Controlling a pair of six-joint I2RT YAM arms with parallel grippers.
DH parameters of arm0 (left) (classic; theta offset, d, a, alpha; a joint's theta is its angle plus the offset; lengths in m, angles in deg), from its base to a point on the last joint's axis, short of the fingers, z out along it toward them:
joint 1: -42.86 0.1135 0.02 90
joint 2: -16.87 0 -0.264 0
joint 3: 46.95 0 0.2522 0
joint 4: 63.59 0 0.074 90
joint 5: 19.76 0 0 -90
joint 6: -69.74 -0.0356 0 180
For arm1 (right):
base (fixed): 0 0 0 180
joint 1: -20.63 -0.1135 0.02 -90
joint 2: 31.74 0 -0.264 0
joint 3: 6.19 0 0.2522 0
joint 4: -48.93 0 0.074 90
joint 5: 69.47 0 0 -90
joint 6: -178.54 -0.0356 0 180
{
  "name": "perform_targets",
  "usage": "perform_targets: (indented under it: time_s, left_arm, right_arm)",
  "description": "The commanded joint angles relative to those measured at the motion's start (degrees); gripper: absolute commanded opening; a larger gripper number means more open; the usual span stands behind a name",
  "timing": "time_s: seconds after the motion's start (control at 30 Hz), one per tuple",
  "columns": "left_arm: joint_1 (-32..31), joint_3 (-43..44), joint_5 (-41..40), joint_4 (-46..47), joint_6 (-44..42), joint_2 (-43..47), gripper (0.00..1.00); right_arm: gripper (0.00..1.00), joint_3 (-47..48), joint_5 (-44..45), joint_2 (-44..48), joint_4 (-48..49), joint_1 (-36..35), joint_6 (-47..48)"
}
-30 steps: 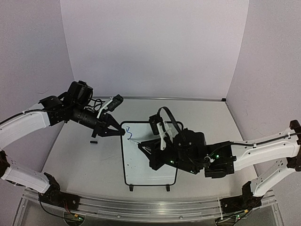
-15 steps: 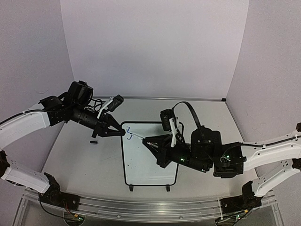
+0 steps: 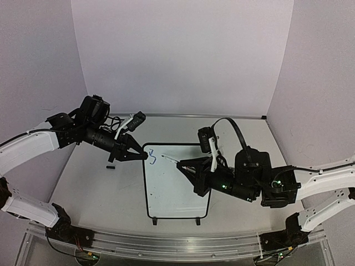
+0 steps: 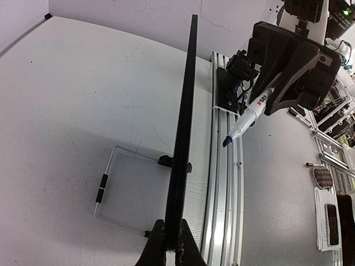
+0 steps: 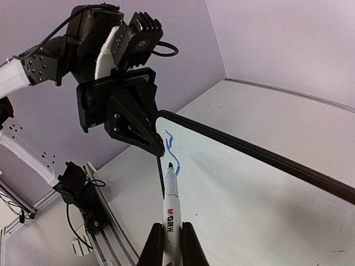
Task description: Write a sentence on the whiteboard
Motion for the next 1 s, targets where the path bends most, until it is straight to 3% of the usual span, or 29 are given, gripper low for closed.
perform_targets:
  time_s: [0.0, 0.97]
  left_arm:
    - [0.0, -0.38, -2.06, 0.24, -0.88, -0.38, 0.0]
    - [-0.09, -0.24, -1.36, 0.33, -0.87, -1.63, 0.0]
  right_arm:
    - [0.0, 1.01, 1.44, -0.37, -1.5, 0.25, 0.93]
    - [0.0, 5.57, 4.62, -6.37, -1.06, 0.25, 2.76]
